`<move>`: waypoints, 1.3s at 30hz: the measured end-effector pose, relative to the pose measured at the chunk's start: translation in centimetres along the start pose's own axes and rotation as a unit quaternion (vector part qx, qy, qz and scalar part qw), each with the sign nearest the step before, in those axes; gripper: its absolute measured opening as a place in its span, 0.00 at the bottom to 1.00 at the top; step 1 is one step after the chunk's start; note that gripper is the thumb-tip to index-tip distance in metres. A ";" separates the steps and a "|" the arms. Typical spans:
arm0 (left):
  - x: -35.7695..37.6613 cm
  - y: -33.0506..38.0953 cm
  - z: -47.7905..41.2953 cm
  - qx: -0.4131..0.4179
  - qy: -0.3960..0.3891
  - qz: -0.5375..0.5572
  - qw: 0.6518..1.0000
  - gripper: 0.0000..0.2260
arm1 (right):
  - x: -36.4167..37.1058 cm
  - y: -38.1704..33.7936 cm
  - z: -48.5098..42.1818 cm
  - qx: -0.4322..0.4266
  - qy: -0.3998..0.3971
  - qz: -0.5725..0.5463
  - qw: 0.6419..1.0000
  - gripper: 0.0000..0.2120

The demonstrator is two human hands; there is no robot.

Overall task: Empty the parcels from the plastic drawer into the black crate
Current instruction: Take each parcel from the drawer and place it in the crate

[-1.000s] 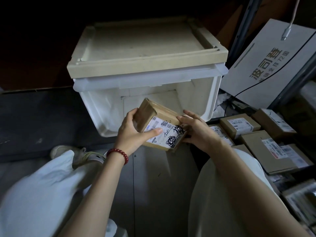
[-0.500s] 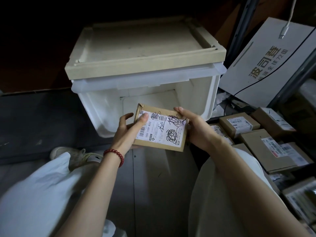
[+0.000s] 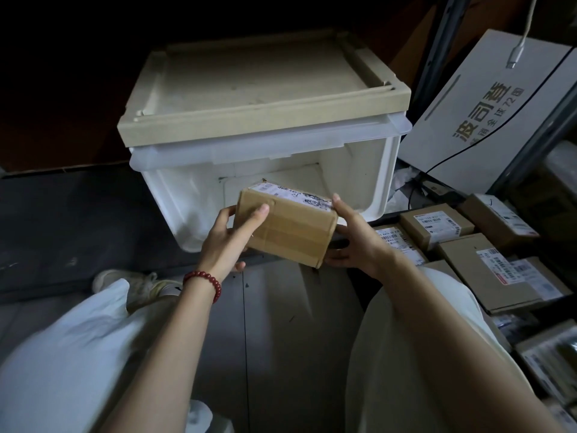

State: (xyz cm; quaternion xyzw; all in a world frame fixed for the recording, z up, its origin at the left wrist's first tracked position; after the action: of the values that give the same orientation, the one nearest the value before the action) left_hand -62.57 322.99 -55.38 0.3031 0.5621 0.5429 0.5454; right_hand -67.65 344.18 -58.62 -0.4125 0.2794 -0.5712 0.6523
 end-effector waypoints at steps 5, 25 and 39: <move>0.1 -0.1 0.1 0.026 -0.024 -0.009 0.999 0.35 | -0.7 0.0 0.1 0.014 0.021 0.013 1.000 0.25; 0.2 -0.4 -0.2 -0.026 -0.013 0.011 1.000 0.40 | 0.7 -0.1 0.1 -0.018 -0.063 0.033 0.997 0.24; 0.0 0.0 0.8 -0.038 -0.023 -0.044 0.998 0.46 | 0.4 -0.2 0.4 -0.018 -0.045 0.060 0.997 0.37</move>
State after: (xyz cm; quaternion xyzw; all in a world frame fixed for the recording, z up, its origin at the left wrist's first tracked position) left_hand -61.82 323.20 -55.26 0.2692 0.5412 0.5324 0.5926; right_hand -67.35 343.84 -58.16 -0.4319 0.2841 -0.5069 0.6898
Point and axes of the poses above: each hand's wrist, its own z-axis away from the middle knuckle, its own x-axis out of the palm, y = z × x, the point moved 5 cm from there along -z, towards the middle knuckle
